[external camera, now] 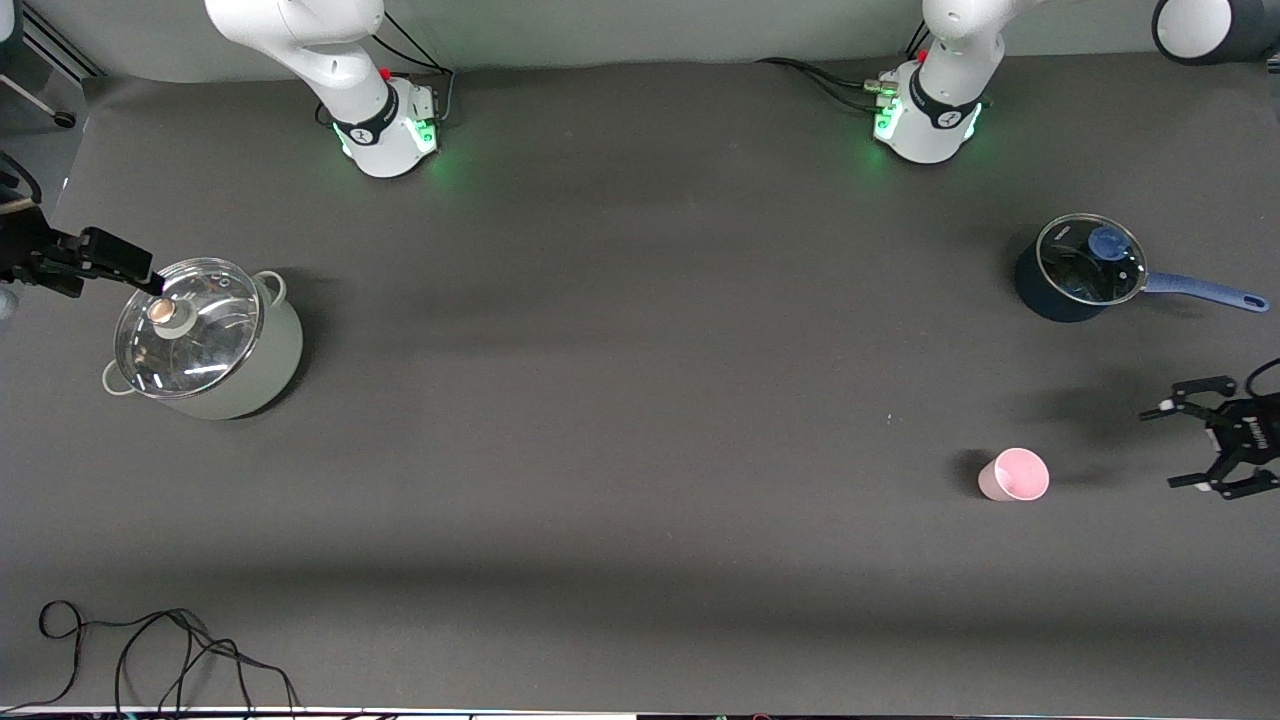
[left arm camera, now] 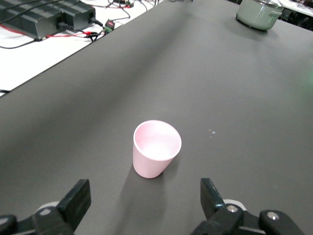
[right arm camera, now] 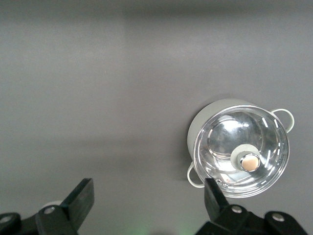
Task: Transfer pink cup from left to right arm
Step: 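Lower the left gripper down around the pink cup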
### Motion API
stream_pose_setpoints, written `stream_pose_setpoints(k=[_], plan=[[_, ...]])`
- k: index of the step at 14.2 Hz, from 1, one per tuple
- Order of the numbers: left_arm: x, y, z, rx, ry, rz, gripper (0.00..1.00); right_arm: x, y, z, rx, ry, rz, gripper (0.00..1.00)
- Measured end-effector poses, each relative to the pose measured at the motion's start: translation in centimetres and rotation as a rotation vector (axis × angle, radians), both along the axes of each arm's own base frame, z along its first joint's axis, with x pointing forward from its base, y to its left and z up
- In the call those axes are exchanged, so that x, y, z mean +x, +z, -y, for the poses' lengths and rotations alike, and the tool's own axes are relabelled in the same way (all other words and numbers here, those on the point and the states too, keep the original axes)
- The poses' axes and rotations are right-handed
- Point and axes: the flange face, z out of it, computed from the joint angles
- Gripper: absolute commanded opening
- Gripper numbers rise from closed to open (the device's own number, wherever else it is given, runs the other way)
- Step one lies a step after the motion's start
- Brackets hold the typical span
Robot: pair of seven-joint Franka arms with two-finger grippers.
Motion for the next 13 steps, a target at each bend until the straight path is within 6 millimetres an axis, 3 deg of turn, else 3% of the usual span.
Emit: stream_pose_setpoints(k=[5, 8, 13], plan=[[-2.5, -10.1, -0.8, -0.120, -0.013, 0.141, 1.00, 0.5, -0.6, -0.1, 0.000, 0.001, -0.011, 1.00], [-3.1, -13.0, -0.6, -0.157, -0.013, 0.227, 1.00, 0.5, -0.7, -0.2, 0.000, 0.003, -0.012, 1.00], [-3.2, -15.7, 0.7, -0.200, -0.002, 0.327, 1.00, 0.5, -0.7, -0.3, 0.000, 0.004, -0.013, 1.00]])
